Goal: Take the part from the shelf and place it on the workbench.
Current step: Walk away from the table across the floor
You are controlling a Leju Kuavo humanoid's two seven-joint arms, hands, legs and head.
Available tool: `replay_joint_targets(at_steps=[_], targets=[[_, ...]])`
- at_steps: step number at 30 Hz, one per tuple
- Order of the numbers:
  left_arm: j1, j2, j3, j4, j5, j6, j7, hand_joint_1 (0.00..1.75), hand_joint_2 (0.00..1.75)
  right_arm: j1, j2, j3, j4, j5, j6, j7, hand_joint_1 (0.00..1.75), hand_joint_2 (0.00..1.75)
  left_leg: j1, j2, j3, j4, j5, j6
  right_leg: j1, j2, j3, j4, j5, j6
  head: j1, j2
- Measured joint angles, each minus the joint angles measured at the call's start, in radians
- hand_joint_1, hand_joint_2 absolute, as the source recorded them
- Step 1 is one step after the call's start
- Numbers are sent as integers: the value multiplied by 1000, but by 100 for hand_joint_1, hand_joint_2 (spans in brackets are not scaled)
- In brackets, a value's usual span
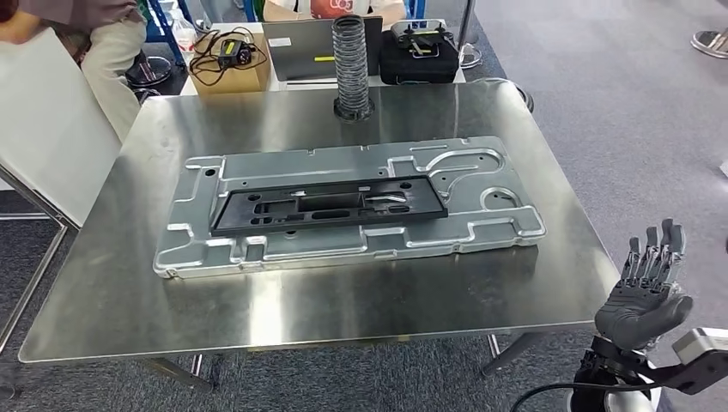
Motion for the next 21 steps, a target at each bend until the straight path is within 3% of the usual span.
replay_joint_targets(at_steps=[3, 4, 5, 6, 8, 10, 11, 14, 16, 18, 19, 20, 21], targets=[[2, -1, 0, 0, 0, 0, 0, 0, 0, 9, 2, -24, 32, 3, -2, 1, 0, 0, 2, 7, -42, -2, 37, 9, -4, 4, -45, 165, -151, 12, 6, 0], [2, -2, 0, 0, 0, 0, 0, 0, 0, 13, 2, -29, 41, 6, -2, 3, 0, 0, 2, 8, -58, 2, 46, 8, -6, 4, -53, 226, -180, 16, 7, 0], [2, -2, 0, 0, 0, 0, 0, 0, 0, 18, 3, -32, 48, 10, -3, 7, 0, 0, 2, 8, -74, 7, 55, 7, -7, 4, -49, 262, -186, 19, 8, 0], [2, -2, 0, 0, 0, 0, 0, 0, 0, 22, 4, -36, 54, 15, -3, 11, 0, 0, 2, 9, -90, 13, 62, 4, -8, 4, -29, 264, -172, 20, 8, 0], [2, -2, 0, 0, 0, -1, 0, 0, 0, 28, 6, -40, 64, 30, -4, 22, 0, 0, 3, 9, -119, 31, 73, -2, -10, 4, 65, 157, -133, 19, 9, 0], [1, -3, -1, 0, 0, -2, 1, 0, 0, 33, 7, -42, 72, 44, -6, 33, 0, 0, 2, 8, -139, 47, 82, -12, -7, 6, 155, 24, -134, 9, 9, 0], [1, -3, -1, 0, 0, -3, 1, 0, 0, 36, 8, -43, 76, 50, -7, 36, 0, 0, 1, 8, -144, 52, 87, -17, -4, 7, 174, -9, -142, 2, 9, 0], [2, -4, -2, 0, 2, -6, 3, 0, 0, 44, 15, -47, 87, 61, -9, 40, 0, 0, 2, 6, -152, 55, 97, -36, -1, 6, 164, -21, -128, -23, 12, 0], [3, -5, -4, 1, 3, -7, 4, 0, 0, 47, 21, -47, 90, 68, -7, 41, 0, 0, 5, 4, -174, 105, 38, -47, -4, 3, 143, -27, -105, -39, 9, 0], [3, -6, -5, 1, 3, -8, 4, 0, 0, 54, 27, -47, 91, 73, -4, 41, 0, 0, 8, 4, -206, 223, -65, -55, -3, 2, 117, -27, -83, -46, 6, 0], [3, -7, -6, 1, 4, -8, 4, 0, 0, 58, 30, -47, 91, 75, -1, 40, 0, 0, 9, 4, -216, 285, -98, -58, -1, 2, 102, -26, -72, -46, 6, 0], [3, -7, -6, 1, 4, -10, 4, 0, 0, 62, 32, -47, 90, 79, 1, 39, 0, 0, 9, 4, -215, 327, -108, -59, 0, 2, 87, -24, -61, -46, 6, 0], [3, -8, -7, 1, 4, -12, 3, 0, 0, 67, 35, -47, 88, 86, 2, 35, 0, 0, 9, 4, -197, 335, -96, -58, 2, 1, 72, -22, -51, -45, 6, 0]])
